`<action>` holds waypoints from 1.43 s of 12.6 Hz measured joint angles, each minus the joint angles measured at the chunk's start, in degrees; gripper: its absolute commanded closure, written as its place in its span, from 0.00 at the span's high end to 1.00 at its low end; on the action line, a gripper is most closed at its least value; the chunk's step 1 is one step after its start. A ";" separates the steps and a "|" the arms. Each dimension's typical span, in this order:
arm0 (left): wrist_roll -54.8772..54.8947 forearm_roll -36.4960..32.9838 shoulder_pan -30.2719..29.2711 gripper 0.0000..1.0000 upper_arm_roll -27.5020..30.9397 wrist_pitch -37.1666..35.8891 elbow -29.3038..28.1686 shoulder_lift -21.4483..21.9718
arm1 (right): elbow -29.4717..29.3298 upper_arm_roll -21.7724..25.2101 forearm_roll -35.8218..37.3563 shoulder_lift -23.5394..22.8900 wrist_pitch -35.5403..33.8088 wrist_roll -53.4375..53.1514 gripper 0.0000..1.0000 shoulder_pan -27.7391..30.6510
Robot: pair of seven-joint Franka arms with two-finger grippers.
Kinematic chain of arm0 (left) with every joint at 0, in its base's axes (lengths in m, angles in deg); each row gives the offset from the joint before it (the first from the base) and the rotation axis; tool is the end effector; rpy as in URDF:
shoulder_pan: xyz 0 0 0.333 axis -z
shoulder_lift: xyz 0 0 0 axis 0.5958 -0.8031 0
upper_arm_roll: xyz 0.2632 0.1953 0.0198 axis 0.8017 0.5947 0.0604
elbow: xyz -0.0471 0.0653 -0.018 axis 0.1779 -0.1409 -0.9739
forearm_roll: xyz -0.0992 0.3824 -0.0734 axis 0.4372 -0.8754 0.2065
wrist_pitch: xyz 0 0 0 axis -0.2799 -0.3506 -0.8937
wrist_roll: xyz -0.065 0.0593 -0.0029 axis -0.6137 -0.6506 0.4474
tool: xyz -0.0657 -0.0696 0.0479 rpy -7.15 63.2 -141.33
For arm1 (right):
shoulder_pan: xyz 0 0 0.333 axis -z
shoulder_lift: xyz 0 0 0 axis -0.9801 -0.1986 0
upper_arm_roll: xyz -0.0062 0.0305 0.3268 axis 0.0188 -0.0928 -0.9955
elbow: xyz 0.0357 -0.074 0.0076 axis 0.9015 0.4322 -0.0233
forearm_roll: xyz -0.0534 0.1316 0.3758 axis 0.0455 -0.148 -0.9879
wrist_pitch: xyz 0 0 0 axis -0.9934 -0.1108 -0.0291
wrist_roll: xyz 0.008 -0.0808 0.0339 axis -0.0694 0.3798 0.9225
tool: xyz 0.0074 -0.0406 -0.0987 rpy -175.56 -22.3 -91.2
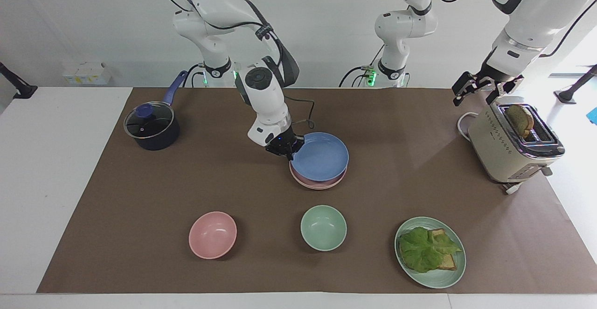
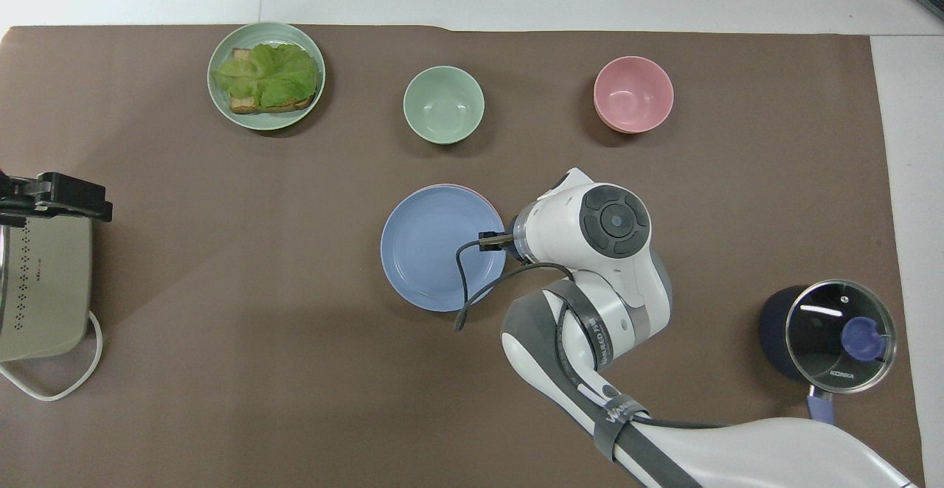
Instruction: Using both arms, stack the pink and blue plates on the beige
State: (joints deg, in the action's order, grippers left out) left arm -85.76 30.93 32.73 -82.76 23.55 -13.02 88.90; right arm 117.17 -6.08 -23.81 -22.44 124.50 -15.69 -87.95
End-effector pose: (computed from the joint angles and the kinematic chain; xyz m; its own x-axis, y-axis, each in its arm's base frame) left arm 0.5498 -0.0187 0.6270 0.9998 -0.0014 -0.0219 -0.0010 -0.9998 0.0197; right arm 0.5507 0.3027 0.3463 0.9959 0.0511 0.0741 0.0651 -0.9773 -0.2016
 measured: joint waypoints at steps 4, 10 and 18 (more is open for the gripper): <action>0.00 0.00 0.00 1.00 0.00 0.00 0.00 0.00 | 0.00 0.00 0.00 -0.57 0.13 0.00 0.23 0.00; 0.00 0.00 0.00 1.00 0.00 0.00 0.00 0.00 | -2.28 0.19 0.06 -0.58 1.05 0.01 1.00 0.08; 0.00 0.00 0.00 1.00 0.00 0.00 0.00 0.00 | -5.83 1.27 0.93 13.94 -12.78 0.31 1.00 12.13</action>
State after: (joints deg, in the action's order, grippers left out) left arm -85.76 30.93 32.73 -82.76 23.55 -13.02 88.90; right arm 111.34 -4.82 -22.88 -8.50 111.72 -15.37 -75.82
